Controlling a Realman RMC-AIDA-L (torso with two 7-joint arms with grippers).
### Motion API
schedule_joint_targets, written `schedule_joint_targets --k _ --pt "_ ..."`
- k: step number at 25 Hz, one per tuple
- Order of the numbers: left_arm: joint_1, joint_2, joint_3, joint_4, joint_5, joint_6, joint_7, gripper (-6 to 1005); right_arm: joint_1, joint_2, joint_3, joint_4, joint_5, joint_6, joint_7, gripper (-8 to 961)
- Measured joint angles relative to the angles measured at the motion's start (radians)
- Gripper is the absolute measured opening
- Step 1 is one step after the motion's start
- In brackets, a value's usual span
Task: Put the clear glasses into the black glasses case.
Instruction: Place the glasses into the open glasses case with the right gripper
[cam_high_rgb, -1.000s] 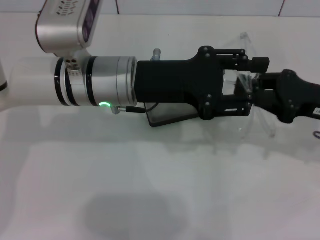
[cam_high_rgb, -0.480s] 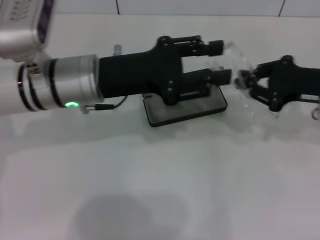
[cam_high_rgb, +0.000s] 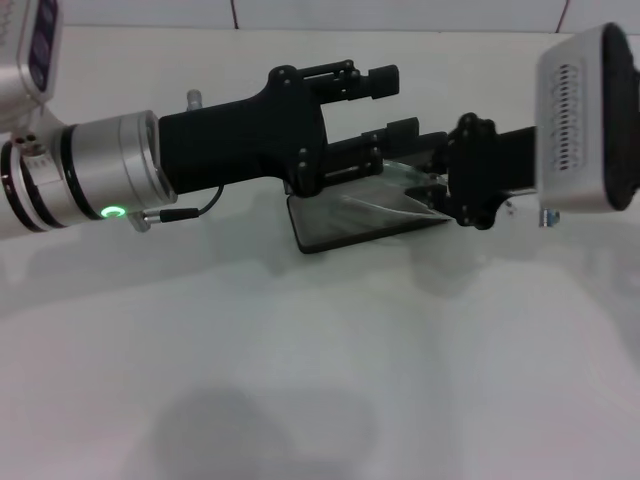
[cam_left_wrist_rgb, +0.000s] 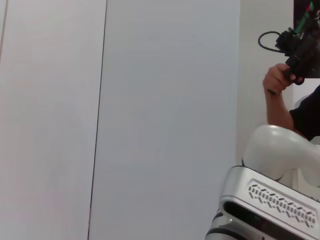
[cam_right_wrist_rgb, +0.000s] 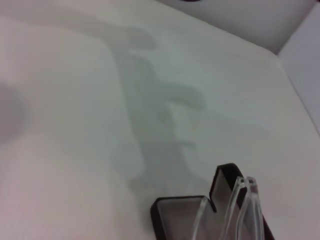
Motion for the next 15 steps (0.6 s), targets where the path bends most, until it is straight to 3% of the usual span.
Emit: schedule_joint_targets --k 15 --pt "-0.035 -0.001 0.005 -0.001 0.001 -0.047 -0.013 635 0.049 0.005 -0.273 0.052 -0.180 0.304 -0.001 126"
